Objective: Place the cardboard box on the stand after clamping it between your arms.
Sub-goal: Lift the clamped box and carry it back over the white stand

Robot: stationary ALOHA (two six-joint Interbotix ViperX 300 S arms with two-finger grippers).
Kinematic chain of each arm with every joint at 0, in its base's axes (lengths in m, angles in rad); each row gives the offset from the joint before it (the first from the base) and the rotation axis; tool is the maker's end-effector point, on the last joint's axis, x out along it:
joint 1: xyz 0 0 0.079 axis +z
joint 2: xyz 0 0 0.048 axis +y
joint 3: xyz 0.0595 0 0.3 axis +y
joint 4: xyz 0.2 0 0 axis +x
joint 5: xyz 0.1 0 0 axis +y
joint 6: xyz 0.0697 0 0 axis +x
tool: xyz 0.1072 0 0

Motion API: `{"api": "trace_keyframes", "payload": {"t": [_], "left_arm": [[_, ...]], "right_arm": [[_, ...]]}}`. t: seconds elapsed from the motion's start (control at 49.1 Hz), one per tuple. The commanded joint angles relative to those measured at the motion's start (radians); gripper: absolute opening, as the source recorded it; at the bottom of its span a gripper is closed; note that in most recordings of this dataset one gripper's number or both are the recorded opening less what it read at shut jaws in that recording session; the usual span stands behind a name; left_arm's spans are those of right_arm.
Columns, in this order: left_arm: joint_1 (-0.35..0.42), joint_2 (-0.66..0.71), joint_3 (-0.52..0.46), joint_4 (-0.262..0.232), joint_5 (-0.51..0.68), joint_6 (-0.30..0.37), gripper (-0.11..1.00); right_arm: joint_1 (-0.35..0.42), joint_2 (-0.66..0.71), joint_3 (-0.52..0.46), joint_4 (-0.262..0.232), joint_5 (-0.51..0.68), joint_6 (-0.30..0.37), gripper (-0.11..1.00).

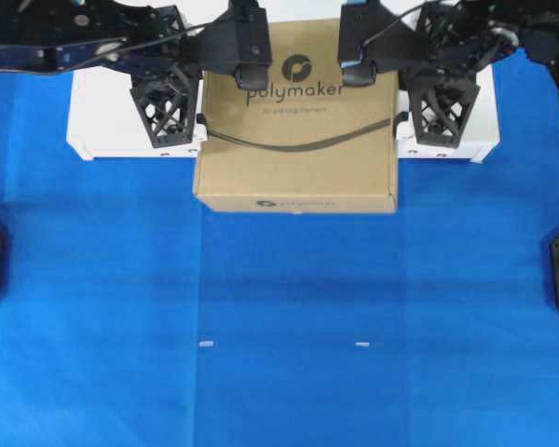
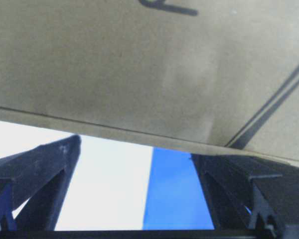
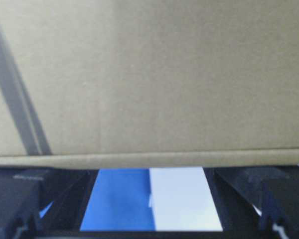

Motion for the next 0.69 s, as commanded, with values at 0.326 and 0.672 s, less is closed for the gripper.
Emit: {"api": "trace_keyframes", "payload": {"t": [0.326,0.672], "left_arm": [[-0.012,0.018,-0.225,-0.017,-0.091,0.017,0.87],[0.032,0.044,-0.278,-0.017,-0.091,0.046,0.87]], "right_arm": [[-0.029,0.021,-0.098,0.147,-0.176,-0.110,0.98],[-0.087,0.072,-0.129,0.189,-0.195,-0.192,0.98]]}}
